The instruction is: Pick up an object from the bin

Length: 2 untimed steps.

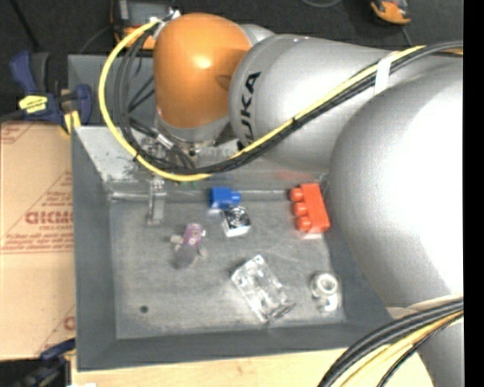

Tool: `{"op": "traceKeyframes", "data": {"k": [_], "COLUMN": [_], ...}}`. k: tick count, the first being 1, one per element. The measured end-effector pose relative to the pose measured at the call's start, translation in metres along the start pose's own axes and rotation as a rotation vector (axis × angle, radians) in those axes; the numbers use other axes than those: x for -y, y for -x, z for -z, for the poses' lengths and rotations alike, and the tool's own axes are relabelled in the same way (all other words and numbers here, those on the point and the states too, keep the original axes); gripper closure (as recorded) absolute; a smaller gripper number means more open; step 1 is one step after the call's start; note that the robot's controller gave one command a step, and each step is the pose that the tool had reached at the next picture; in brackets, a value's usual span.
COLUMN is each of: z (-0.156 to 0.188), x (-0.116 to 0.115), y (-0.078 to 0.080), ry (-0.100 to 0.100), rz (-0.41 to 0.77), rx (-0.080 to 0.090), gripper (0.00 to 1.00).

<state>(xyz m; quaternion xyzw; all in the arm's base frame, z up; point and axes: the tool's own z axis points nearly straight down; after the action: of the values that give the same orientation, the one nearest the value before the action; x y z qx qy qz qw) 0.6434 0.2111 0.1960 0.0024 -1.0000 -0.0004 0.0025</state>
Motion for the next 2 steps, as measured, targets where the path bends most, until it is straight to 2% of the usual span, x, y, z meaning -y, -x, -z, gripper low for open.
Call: {"op": "traceKeyframes", "data": {"k": [1, 2], "z": [-0.037, -0.129], "x": [0.086, 0.103], "y": [-0.023, -0.031], "ry": [-0.005, -0.003], "rz": [0.011, 0.201], "rx": [0.003, 0.003], "gripper": [0.00, 0.00]}}
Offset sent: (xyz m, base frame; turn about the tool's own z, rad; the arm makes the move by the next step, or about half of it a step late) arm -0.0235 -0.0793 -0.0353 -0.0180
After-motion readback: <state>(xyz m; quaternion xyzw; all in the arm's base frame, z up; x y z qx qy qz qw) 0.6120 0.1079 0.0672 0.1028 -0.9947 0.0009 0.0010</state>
